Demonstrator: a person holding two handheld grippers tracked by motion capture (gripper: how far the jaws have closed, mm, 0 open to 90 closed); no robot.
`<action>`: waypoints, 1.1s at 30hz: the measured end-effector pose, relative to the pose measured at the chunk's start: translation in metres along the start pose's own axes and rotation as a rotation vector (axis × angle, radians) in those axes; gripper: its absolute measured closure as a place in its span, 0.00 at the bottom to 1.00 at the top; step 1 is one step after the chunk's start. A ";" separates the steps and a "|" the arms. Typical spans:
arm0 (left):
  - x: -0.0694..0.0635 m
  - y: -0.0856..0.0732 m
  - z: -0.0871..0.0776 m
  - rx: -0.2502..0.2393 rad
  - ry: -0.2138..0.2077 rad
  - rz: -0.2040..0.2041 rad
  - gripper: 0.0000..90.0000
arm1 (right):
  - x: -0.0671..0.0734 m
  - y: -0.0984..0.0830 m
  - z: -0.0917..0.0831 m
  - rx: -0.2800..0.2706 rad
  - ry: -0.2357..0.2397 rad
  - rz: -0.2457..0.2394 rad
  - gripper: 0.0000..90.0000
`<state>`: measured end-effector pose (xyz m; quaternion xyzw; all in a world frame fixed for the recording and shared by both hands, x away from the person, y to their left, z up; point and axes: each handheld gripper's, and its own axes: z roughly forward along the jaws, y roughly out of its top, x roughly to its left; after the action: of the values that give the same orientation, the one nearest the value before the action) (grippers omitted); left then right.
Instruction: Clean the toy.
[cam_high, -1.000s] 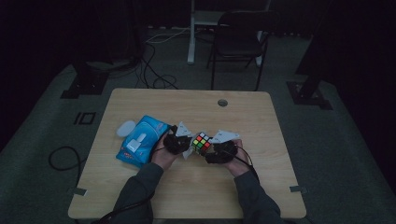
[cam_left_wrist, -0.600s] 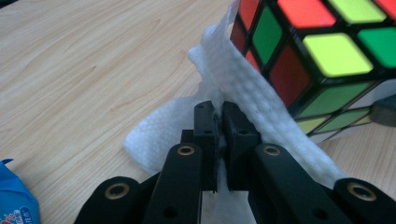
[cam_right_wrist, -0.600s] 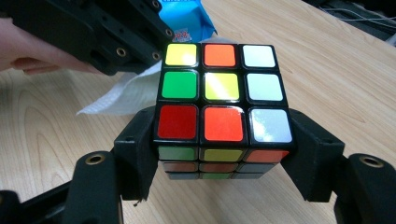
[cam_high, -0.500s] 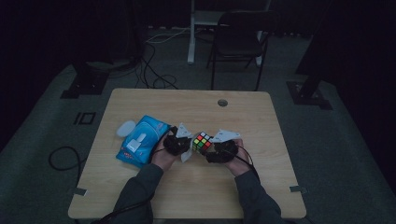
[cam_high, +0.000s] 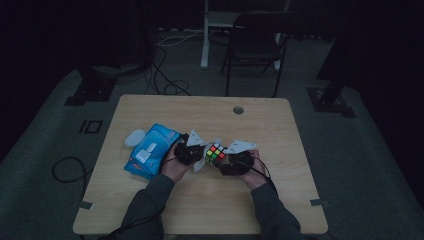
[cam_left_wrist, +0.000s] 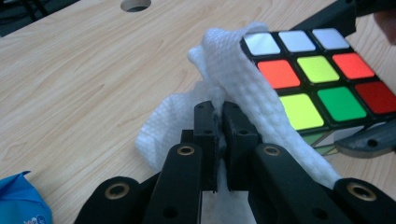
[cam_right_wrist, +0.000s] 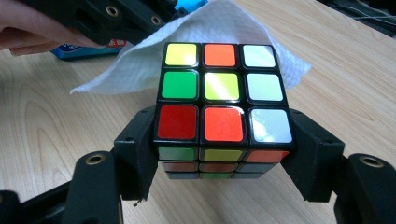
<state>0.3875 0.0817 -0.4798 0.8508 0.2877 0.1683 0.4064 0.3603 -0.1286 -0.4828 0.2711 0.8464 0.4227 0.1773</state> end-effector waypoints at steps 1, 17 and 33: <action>0.000 0.000 0.000 -0.002 -0.001 0.002 0.96 | 0.000 0.000 0.000 0.000 0.000 0.000 0.38; 0.005 0.009 -0.001 -0.024 -0.012 -0.006 0.96 | 0.010 0.001 0.003 0.015 0.016 -0.031 0.38; 0.003 -0.004 0.012 0.042 -0.042 -0.002 0.96 | 0.001 0.005 -0.012 -0.028 -0.012 -0.023 0.38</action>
<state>0.3952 0.0786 -0.4905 0.8622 0.2834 0.1438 0.3944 0.3552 -0.1328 -0.4717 0.2614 0.8424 0.4308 0.1908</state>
